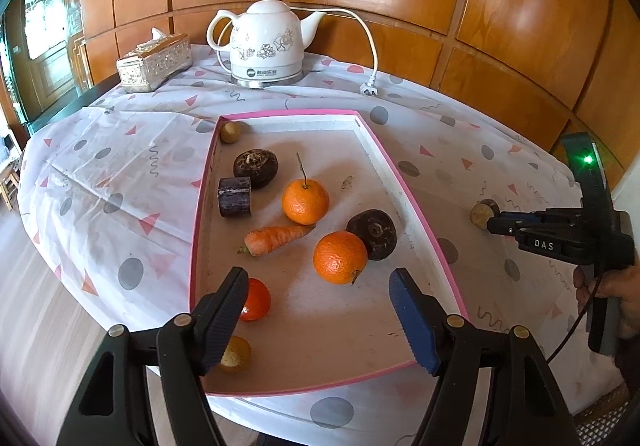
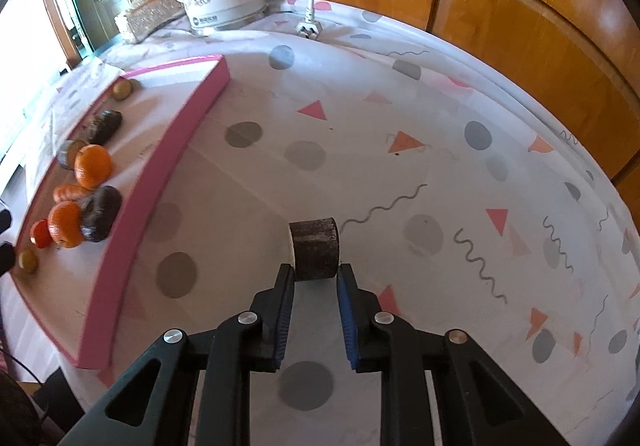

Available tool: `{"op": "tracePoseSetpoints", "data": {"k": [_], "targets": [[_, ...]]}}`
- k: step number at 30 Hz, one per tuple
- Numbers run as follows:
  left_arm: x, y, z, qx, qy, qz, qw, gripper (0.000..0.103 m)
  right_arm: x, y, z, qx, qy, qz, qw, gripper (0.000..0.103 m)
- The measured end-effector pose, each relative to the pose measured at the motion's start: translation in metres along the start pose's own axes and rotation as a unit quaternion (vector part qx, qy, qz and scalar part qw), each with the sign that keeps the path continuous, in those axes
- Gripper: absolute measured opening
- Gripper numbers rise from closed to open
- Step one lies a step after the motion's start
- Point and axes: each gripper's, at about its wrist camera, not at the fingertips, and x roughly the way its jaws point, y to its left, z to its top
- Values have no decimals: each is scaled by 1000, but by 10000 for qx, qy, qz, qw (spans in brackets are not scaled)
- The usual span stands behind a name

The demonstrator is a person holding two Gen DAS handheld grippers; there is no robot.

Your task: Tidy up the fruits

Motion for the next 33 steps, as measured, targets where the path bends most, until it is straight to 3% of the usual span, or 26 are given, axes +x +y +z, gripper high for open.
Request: {"op": "tracePoseSetpoints", "data": {"k": [14, 16, 23, 26, 27, 28, 33], "targets": [[-6, -8, -3, 116, -34, -63, 9999, 76, -27, 31, -18, 142, -266, 661, 9974, 21], [-6, -9, -3, 126, -31, -72, 9999, 76, -33, 36, -21, 119, -321, 752, 9966, 6], [-9, -8, -4, 64, -59, -65, 9999, 76, -40, 42, -27, 74, -368, 685, 9969, 6], [-9, -6, -4, 41, -66, -70, 9999, 77, -40, 33, -33, 238, -336, 786, 9961, 13], [-8, -7, -4, 37, -58, -70, 10000, 77, -41, 29, -36, 298, -351, 792, 9958, 27], [-8, -7, -3, 41, -52, -76, 9999, 77, -42, 26, -38, 335, -365, 791, 9956, 35], [-6, -12, -3, 167, -30, -112, 9998, 77, -41, 25, -39, 317, -362, 967, 9941, 43]]}}
